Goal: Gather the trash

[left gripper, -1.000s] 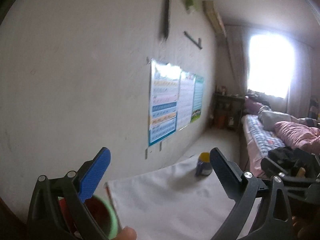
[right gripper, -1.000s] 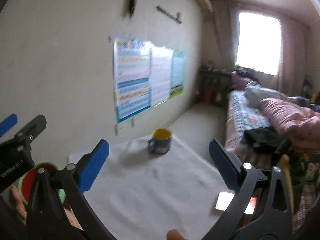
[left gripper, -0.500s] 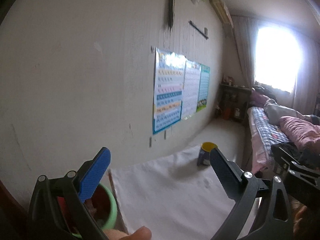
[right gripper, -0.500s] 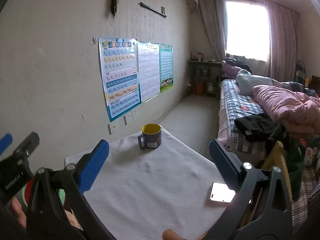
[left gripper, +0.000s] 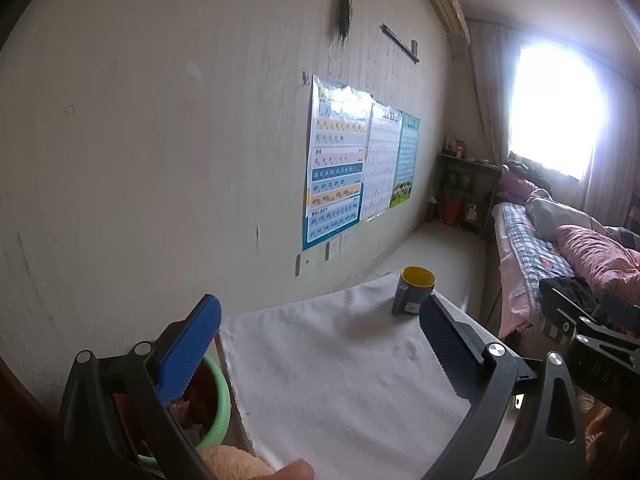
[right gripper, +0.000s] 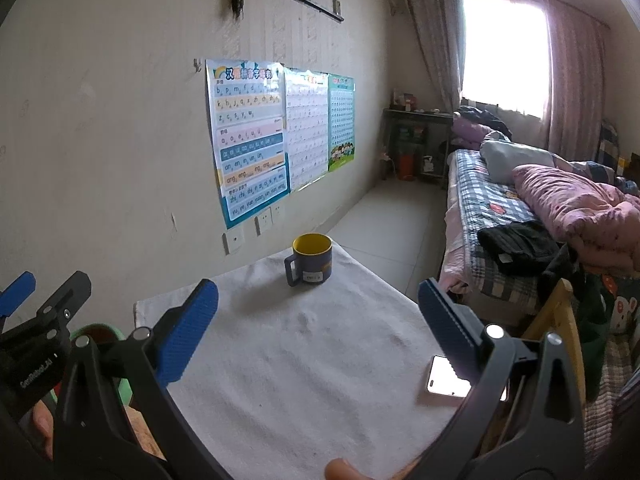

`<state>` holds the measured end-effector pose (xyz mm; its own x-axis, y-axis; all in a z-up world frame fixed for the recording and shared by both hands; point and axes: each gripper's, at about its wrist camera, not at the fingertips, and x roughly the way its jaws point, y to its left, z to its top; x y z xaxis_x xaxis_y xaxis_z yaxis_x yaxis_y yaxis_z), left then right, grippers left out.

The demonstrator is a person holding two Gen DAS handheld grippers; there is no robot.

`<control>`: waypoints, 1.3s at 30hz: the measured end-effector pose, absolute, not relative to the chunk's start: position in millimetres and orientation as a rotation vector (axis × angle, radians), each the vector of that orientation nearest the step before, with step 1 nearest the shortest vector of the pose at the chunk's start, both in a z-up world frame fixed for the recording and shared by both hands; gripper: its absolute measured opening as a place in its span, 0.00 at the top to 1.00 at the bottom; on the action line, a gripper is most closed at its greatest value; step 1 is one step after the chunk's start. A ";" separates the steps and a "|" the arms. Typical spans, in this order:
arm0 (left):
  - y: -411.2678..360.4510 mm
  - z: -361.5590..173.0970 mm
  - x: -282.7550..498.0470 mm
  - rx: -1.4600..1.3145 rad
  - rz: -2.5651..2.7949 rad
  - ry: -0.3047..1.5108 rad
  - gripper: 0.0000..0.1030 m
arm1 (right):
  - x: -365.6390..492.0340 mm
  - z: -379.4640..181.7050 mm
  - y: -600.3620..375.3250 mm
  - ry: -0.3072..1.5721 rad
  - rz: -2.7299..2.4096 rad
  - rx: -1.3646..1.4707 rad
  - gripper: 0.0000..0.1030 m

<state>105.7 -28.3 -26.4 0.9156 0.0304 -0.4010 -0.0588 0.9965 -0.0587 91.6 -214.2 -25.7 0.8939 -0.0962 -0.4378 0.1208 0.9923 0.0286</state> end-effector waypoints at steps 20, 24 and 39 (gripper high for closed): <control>-20.4 -34.8 115.4 -0.062 0.074 0.444 0.08 | 100.3 -38.1 -209.6 0.500 -0.103 0.044 0.05; -19.4 -36.8 117.5 -0.065 0.074 0.454 0.08 | 102.3 -40.5 -208.4 0.510 -0.101 0.041 0.05; -14.8 -44.6 124.1 -0.071 0.076 0.480 0.08 | 107.3 -46.4 -206.1 0.539 -0.097 0.040 0.05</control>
